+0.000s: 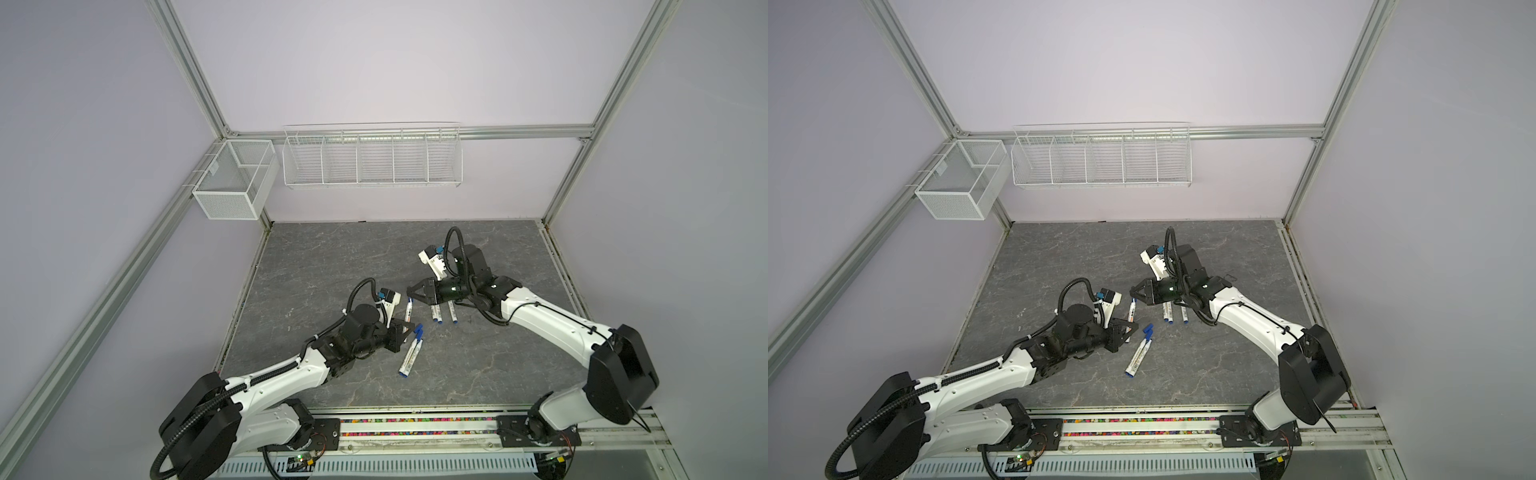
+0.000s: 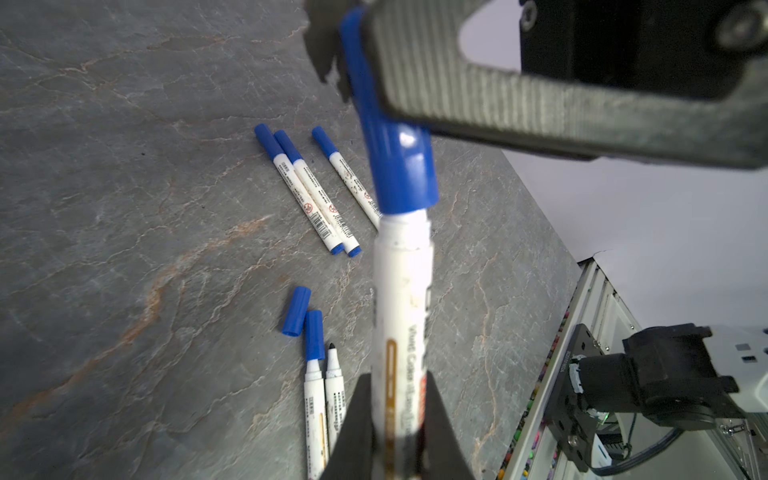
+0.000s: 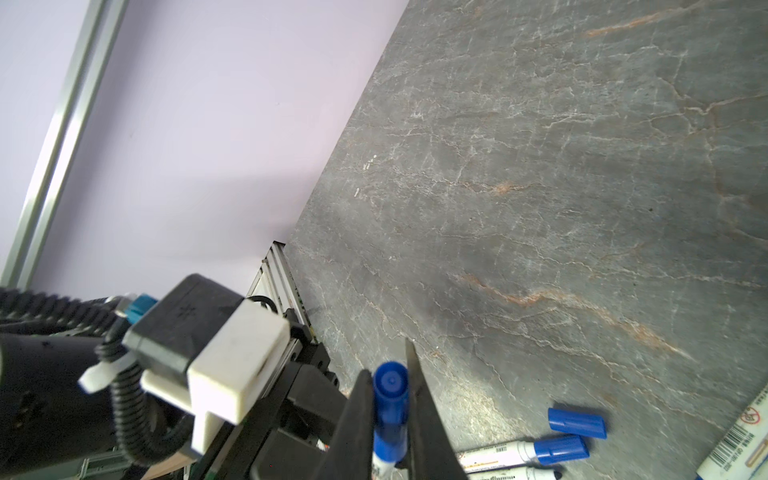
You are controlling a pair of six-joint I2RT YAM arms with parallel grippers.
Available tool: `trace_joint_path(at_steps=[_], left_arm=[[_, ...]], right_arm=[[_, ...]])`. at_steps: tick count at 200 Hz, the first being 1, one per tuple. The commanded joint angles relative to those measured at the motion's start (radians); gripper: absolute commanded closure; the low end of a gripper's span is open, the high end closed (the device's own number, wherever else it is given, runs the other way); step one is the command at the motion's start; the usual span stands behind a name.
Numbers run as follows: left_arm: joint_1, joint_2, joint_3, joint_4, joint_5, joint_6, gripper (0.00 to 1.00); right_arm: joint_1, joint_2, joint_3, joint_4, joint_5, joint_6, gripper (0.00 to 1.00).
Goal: Insert the pens into the pen caps
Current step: 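Press the blue cap down onto the marker tip with the right gripper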
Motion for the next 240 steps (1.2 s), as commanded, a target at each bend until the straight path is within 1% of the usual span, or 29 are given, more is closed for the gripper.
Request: trace_joint_path(at_steps=[1,30,46,75,101,142,197,240], left_arm=[[0.018,-0.027,0.054,0.08,-0.063,-0.021,1.0],[0.029,0.006,0.081,0.084,-0.031,-0.017,1.0],[0.029,0.024,0.088,0.088,-0.019,-0.011,1.0],[0.03,0.048,0.107,0.078,0.019,0.026,1.0],[0.029,0.061,0.137,0.03,0.053,0.068,1.0],[0.03,0.048,0.152,-0.007,0.045,0.108,1.0],[0.028,0.039,0.155,-0.02,0.039,0.132,1.0],[0.02,0.038,0.156,-0.007,0.04,0.144,1.0]], right_arm=[[-0.028,-0.048,-0.011,-0.1,-0.118,-0.042,0.85],[-0.034,-0.052,-0.024,-0.152,-0.25,-0.05,0.85],[-0.034,-0.057,-0.05,-0.162,-0.287,-0.052,0.85],[-0.03,-0.065,-0.05,-0.224,-0.286,-0.098,0.85],[-0.03,-0.047,-0.029,-0.284,-0.287,-0.125,0.85],[-0.017,-0.015,-0.015,-0.393,-0.291,-0.172,0.86],[-0.016,-0.015,-0.014,-0.454,-0.304,-0.183,0.87],[-0.016,0.004,-0.012,-0.423,-0.354,-0.136,0.88]])
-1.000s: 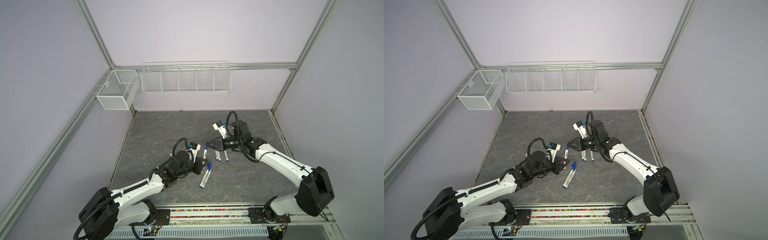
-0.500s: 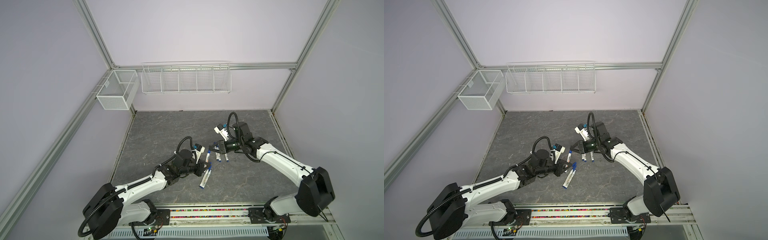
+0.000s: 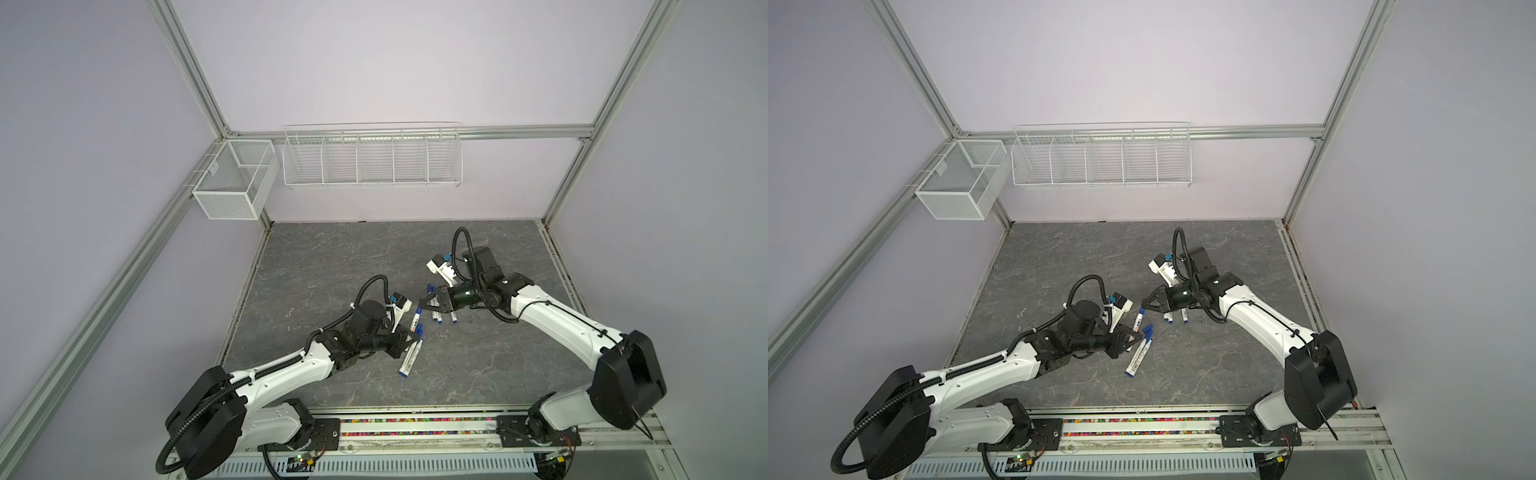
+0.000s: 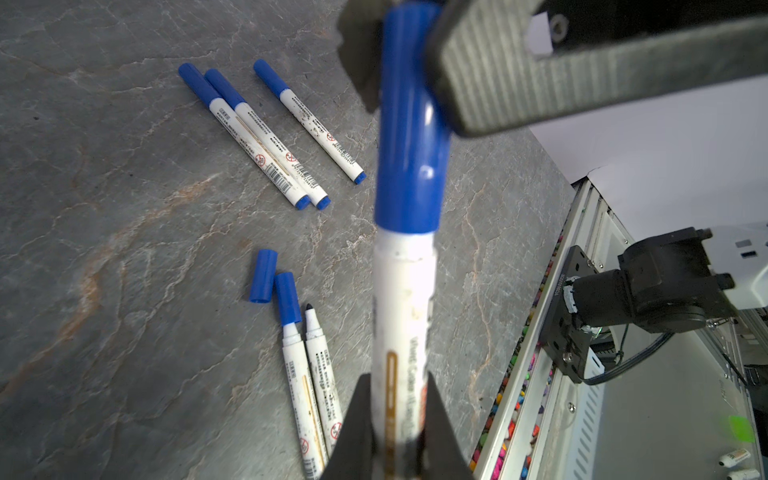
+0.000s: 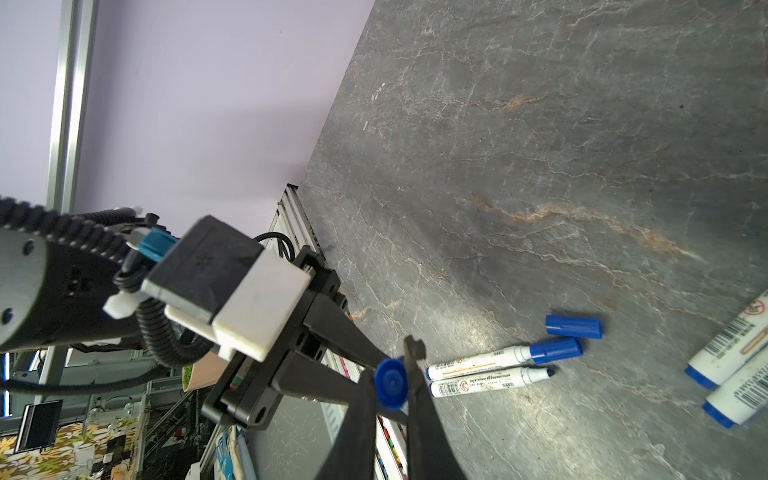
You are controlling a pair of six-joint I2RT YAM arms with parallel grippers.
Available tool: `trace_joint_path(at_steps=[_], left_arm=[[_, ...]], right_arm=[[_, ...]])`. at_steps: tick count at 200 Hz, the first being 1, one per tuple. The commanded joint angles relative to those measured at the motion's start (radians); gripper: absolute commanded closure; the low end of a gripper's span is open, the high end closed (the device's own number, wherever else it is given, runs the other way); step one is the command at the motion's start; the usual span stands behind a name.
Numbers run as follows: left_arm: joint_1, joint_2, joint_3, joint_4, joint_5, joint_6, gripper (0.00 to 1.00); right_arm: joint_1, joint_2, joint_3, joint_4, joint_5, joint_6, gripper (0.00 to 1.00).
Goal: Insert the pens into the pen caps
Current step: 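Press the blue cap down onto the marker tip with the right gripper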
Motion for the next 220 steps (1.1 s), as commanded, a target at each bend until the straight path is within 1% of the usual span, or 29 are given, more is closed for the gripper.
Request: trace_joint_path(at_steps=[1,55,121,142,172,193,220], left_arm=[[0.019,-0.019,0.084,0.156,-0.099,0.001,1.0],[-0.014,-0.024,0.073,0.165,-0.118,0.032,1.0],[-0.018,-0.035,0.071,0.15,-0.117,0.052,1.0],[-0.02,-0.044,0.077,0.121,-0.117,0.073,1.0],[-0.02,-0.053,0.093,0.112,-0.121,0.092,1.0],[-0.02,-0.055,0.118,0.146,-0.118,0.084,1.0],[-0.019,-0.037,0.163,0.234,-0.116,0.064,1.0]], right_arm=[[0.05,0.022,-0.014,-0.16,-0.196,0.011,0.88],[0.047,0.036,-0.007,-0.157,-0.224,0.023,0.88],[0.042,0.059,0.001,-0.19,-0.248,0.009,0.89],[0.043,0.063,0.01,-0.228,-0.236,-0.018,0.89],[0.067,0.081,0.031,-0.31,-0.186,-0.082,0.9],[0.096,0.101,0.027,-0.332,-0.152,-0.099,0.9],[0.141,0.132,0.029,-0.359,-0.099,-0.119,0.91]])
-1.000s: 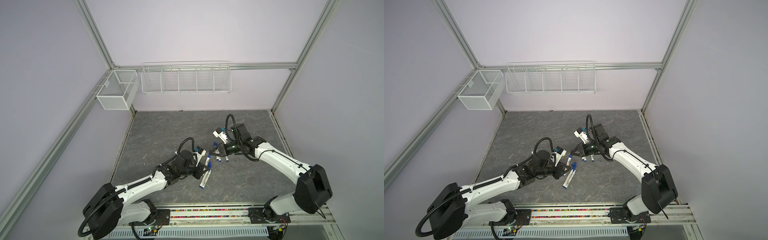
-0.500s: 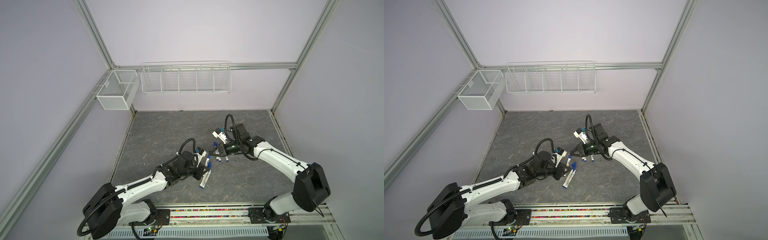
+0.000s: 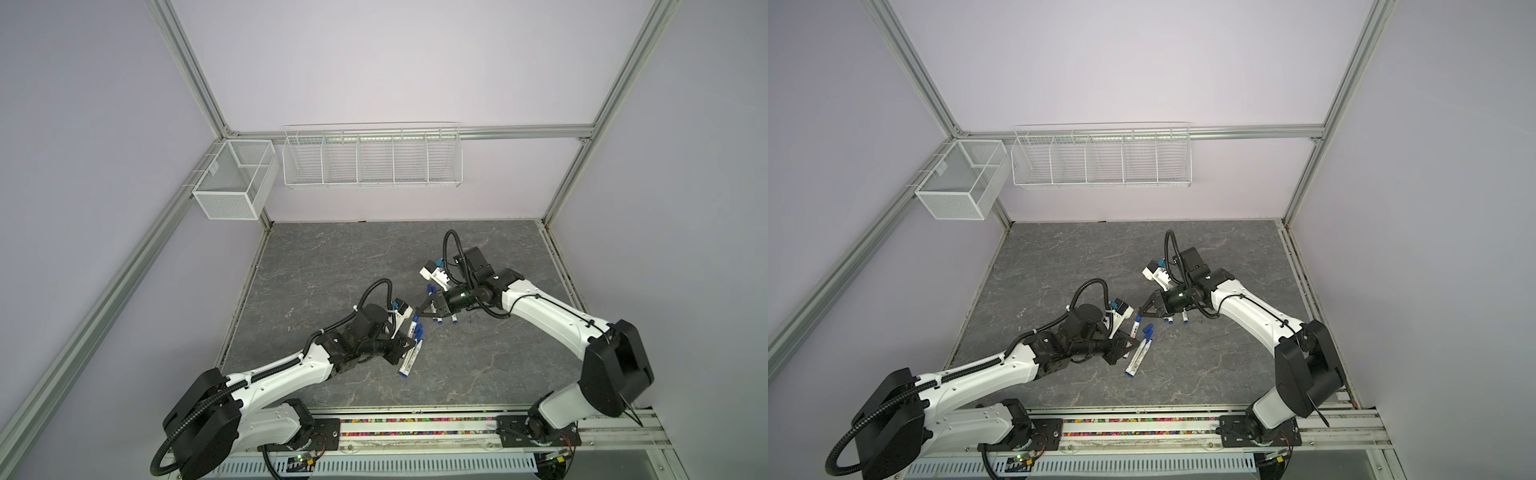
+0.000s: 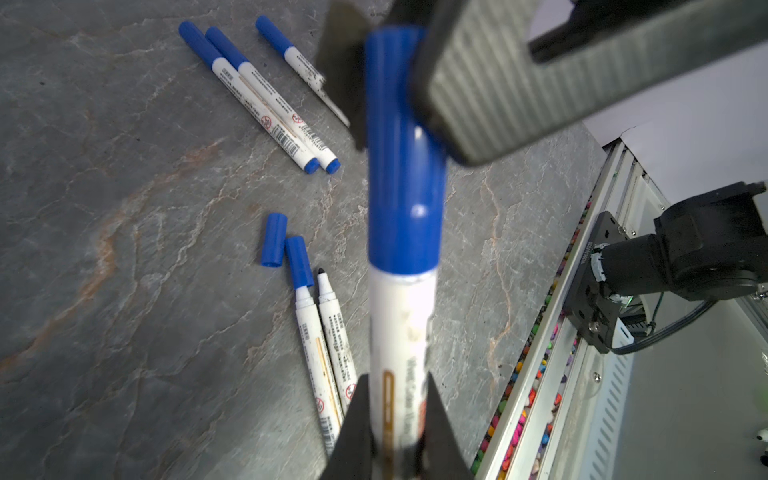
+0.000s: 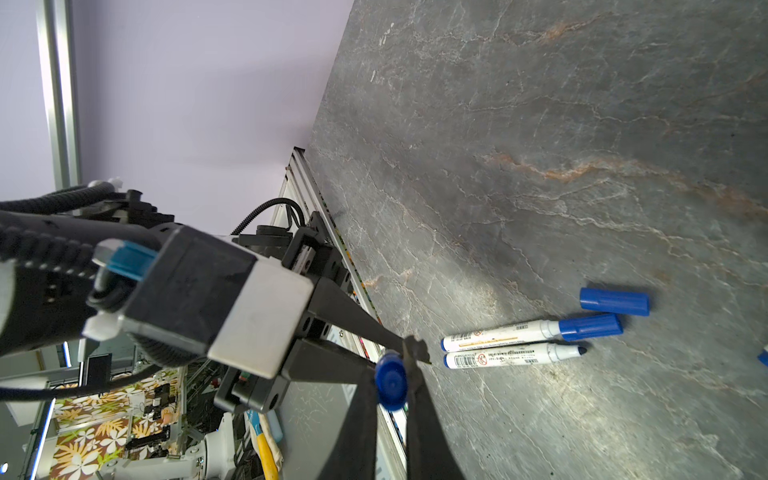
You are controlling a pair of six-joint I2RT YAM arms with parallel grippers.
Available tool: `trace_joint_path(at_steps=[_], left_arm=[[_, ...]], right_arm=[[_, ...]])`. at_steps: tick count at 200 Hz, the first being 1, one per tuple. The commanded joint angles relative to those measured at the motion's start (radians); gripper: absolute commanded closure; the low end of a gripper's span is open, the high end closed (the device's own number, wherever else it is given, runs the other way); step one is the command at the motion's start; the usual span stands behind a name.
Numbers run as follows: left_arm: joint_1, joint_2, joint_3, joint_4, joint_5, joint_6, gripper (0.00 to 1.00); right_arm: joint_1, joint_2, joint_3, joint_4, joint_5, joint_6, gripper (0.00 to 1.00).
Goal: Insert the pens into the pen caps
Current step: 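Press the blue cap down onto the marker tip with the right gripper, then grasp the capped marker with the right gripper while the left gripper opens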
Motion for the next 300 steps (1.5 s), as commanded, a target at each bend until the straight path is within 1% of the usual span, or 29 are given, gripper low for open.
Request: trace_joint_path(at_steps=[1,29,47,87,111,141,152,171,192,207,226,257,300], left_arm=[[0.011,-0.013,0.155,0.35,-0.07,0.01,1.0],[0.013,0.024,0.235,0.391,-0.057,0.014,1.0],[0.014,0.036,0.271,0.414,-0.039,0.011,1.0],[0.034,0.027,0.291,0.425,-0.01,-0.007,1.0],[0.034,0.022,0.266,0.38,-0.002,-0.01,1.0],[0.011,0.022,0.19,0.34,-0.009,-0.023,1.0],[-0.007,0.029,0.165,0.331,-0.023,-0.027,1.0],[-0.037,0.049,0.126,0.335,-0.044,-0.039,1.0],[-0.043,0.069,0.081,0.391,-0.045,-0.076,1.0],[-0.043,0.08,0.06,0.42,-0.053,-0.084,1.0],[-0.043,0.094,0.056,0.425,-0.054,-0.081,1.0],[-0.043,0.114,0.06,0.438,-0.046,-0.084,1.0],[-0.043,0.12,0.066,0.462,-0.039,-0.089,1.0]], right_arm=[[0.108,0.054,-0.033,-0.228,-0.055,-0.054,0.91],[0.123,0.083,-0.026,-0.264,-0.012,-0.08,0.92],[0.125,0.101,-0.021,-0.294,0.037,-0.1,0.93],[0.122,0.115,-0.025,-0.302,0.134,-0.106,0.93],[0.069,0.072,-0.044,-0.23,0.093,-0.058,0.93],[-0.019,-0.035,-0.099,-0.04,-0.002,0.055,0.93],[-0.032,-0.072,-0.109,0.016,-0.017,0.084,0.93],[-0.035,-0.117,-0.105,0.067,-0.006,0.104,0.92],[-0.035,-0.15,-0.099,0.109,0.029,0.133,0.84],[-0.035,-0.175,-0.102,0.135,0.072,0.157,0.73],[-0.035,-0.201,-0.108,0.157,0.12,0.171,0.68],[-0.034,-0.22,-0.114,0.165,0.156,0.173,0.67],[-0.033,-0.209,-0.123,0.179,0.166,0.18,0.7]])
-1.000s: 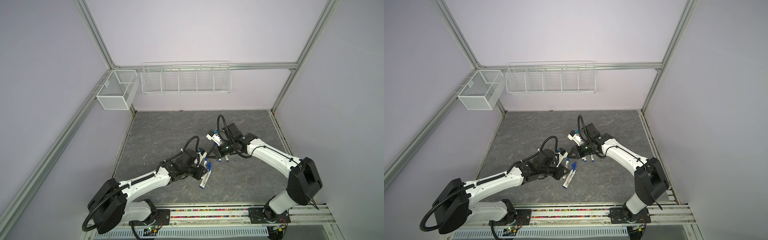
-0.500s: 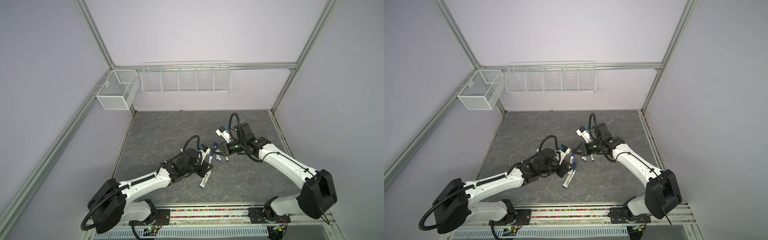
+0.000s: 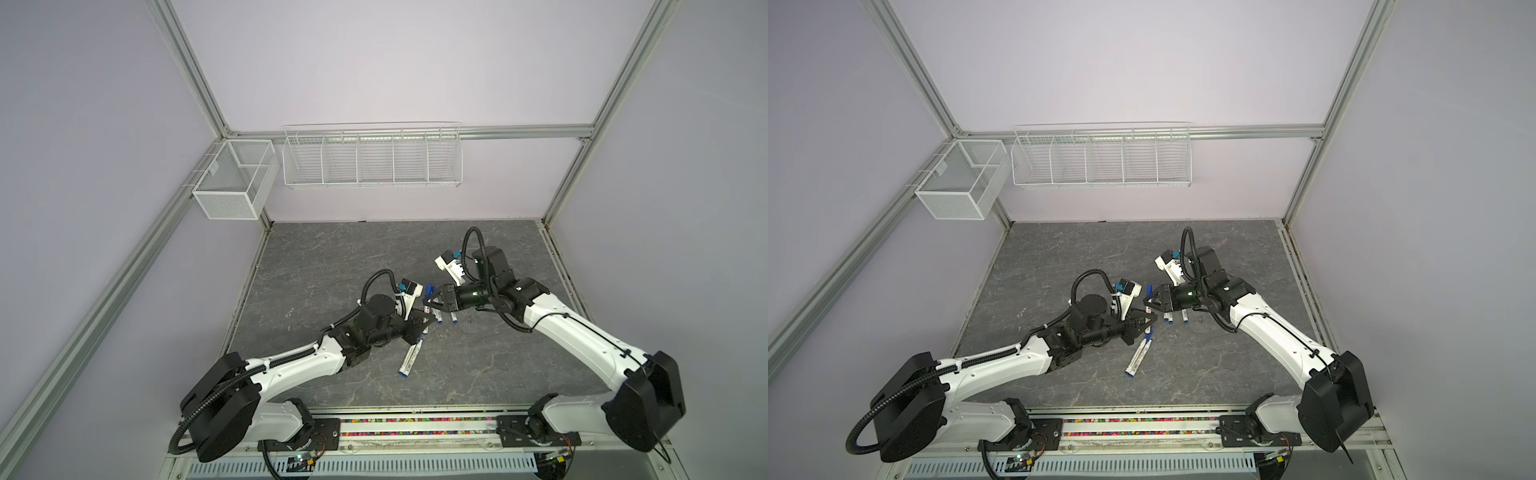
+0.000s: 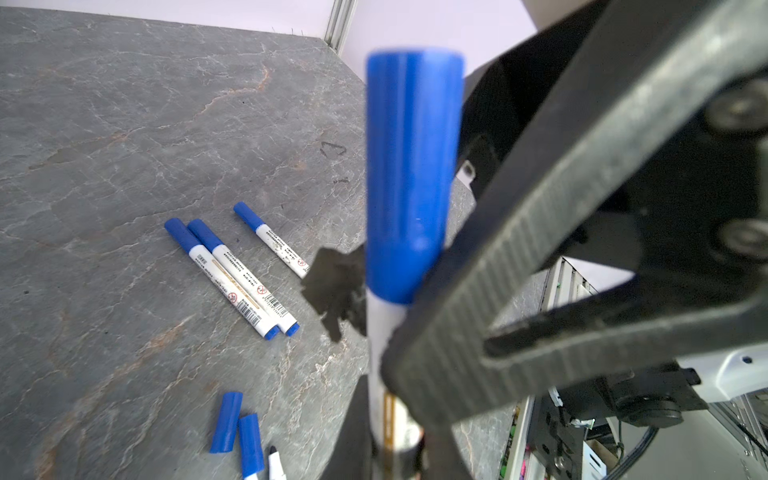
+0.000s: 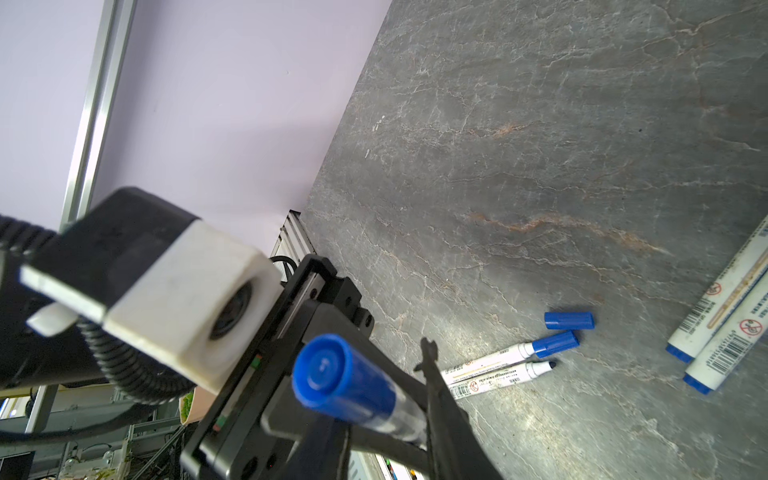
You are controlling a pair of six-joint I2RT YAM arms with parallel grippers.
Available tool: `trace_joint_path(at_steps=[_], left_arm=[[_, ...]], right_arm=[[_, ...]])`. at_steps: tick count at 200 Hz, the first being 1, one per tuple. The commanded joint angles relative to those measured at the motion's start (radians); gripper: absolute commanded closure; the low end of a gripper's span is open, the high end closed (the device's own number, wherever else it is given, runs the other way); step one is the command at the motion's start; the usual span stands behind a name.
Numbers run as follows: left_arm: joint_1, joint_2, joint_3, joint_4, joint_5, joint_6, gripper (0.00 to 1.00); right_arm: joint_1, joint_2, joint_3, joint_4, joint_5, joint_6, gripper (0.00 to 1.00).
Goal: Insert the pens into the pen caps
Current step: 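Grasp the capped marker with the right gripper while the left gripper opens, then carry the capped marker toward the other capped markers with the right gripper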
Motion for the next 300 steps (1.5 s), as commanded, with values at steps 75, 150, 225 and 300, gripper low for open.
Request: trace_joint_path(at_steps=[75,150,225,300], left_arm=[[-0.005,0.034,0.044,0.034,0.001,0.004,0.94],[-0.005,-0.045,0.0,-0.301,-0.102,0.065,0.36],[-0.008,-0.008,-0.029,-0.448,-0.169,0.067,0.33],[-0.02,0.011,-0.038,-0.484,-0.166,0.074,0.32]], right_arm=[[-0.005,0.014,-0.022,0.017,0.075,0.021,0.87],[-0.203,0.185,0.158,-0.399,0.417,-0.099,0.89],[-0.233,0.509,0.308,-0.46,0.626,-0.172,0.88],[-0.239,0.717,0.45,-0.371,0.475,-0.128,0.86]])
